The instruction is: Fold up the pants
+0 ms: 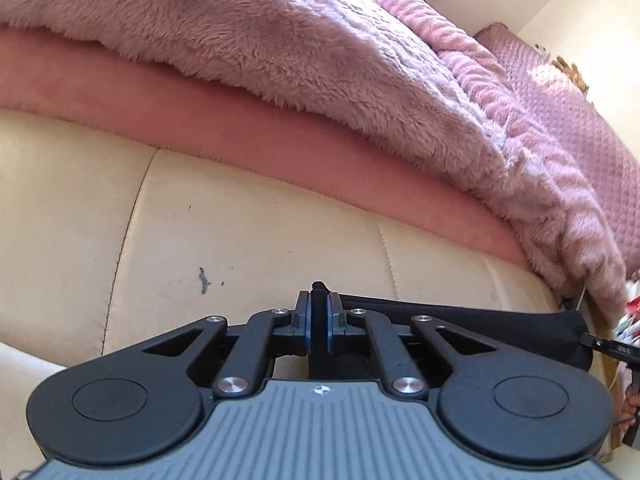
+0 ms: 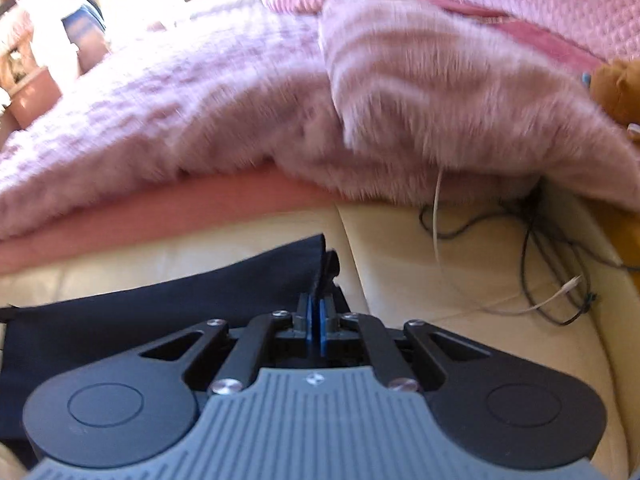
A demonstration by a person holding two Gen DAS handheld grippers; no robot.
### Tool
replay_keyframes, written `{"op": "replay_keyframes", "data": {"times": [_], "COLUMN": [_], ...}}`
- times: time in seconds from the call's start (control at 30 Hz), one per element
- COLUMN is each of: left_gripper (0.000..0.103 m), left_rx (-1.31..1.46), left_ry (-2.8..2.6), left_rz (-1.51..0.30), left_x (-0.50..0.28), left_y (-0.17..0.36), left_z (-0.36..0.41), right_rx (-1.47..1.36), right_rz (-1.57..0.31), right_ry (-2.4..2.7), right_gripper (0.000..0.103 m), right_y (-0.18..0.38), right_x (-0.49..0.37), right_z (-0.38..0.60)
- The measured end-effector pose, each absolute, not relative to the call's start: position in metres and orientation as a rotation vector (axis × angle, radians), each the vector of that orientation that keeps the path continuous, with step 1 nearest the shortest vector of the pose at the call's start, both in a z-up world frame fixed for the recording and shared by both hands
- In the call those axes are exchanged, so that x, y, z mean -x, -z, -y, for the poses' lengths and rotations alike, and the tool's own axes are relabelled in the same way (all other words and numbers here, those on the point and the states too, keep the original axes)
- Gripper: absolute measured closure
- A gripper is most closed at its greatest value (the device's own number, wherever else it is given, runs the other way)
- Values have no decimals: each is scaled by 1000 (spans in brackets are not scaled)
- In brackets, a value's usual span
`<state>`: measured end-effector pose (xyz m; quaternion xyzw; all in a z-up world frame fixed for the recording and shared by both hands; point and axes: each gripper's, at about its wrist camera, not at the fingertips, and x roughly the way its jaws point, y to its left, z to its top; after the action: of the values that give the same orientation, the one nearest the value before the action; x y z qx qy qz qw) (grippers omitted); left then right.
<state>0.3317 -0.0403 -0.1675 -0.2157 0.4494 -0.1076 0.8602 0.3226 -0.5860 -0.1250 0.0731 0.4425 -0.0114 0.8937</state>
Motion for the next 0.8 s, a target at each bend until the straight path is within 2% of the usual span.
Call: {"op": "replay_keyframes", "data": {"times": [0.13, 0.2, 0.23, 0.27, 0.3, 0.5, 0.6, 0.8], "left_gripper": [95, 89, 83, 79, 76, 75, 83, 92], "left_rx": [402, 355, 339, 333, 330, 328, 323, 204], "left_ry": [217, 202, 192, 181, 164, 217, 304, 404], "left_rz": [-952, -950, -946, -946, -947, -921, -926, -1021], "left_x": [-334, -332, -330, -327, -325, -283, -260, -228], "left_y": [171, 171, 170, 169, 167, 144, 136, 145], "left_z": [46, 50, 51, 50, 49, 47, 54, 72], "right_rx": [-155, -164, -167, -169, -166, -230, -196, -161], "right_rz": [-981, -982, -977, -979, -978, -878, -862, -900], "right_ry": [57, 67, 85, 108, 131, 95, 29, 35], "right_gripper": [103, 103, 96, 81, 77, 77, 82, 91], "right_y": [159, 165, 165, 165, 162, 137, 139, 166], "right_x": [-337, -338, -338, -338, -336, -301, -284, -279], "right_z": [588, 590, 592, 594, 595, 597, 577, 559]}}
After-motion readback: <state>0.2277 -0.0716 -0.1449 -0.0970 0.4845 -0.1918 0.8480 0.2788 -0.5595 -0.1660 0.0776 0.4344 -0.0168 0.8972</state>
